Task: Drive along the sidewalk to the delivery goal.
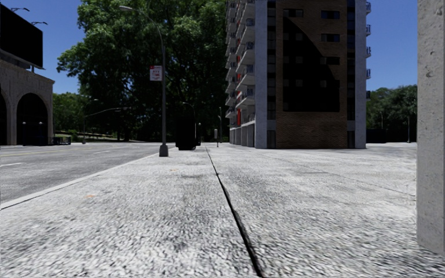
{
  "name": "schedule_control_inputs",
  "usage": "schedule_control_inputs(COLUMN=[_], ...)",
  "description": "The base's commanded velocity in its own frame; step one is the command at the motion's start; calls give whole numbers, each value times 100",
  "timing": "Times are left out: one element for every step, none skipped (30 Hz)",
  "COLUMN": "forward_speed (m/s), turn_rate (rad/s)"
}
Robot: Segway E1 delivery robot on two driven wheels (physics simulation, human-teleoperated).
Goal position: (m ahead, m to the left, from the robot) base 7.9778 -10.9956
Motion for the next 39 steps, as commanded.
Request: schedule_control_inputs(forward_speed=[200,200,200,200,200,200,200,200,200,200,200,200,200,200,200,200,200,200,200,200,200,200,200,200,200,200,200,200,200,200,200,200,200,200,200,200,200,200,200], turn_rate=[-41,-41,-41,-41,-41,-41,-41,-41,-41,-41,-41,-41,-41,-41,-41,-41,-41,-41,-41,-41,-41,-41,-41,-41,-41,-41,-41,-41,-41,-41,-41,-41,-41,-41,-41,-41,-41,-41,-41])
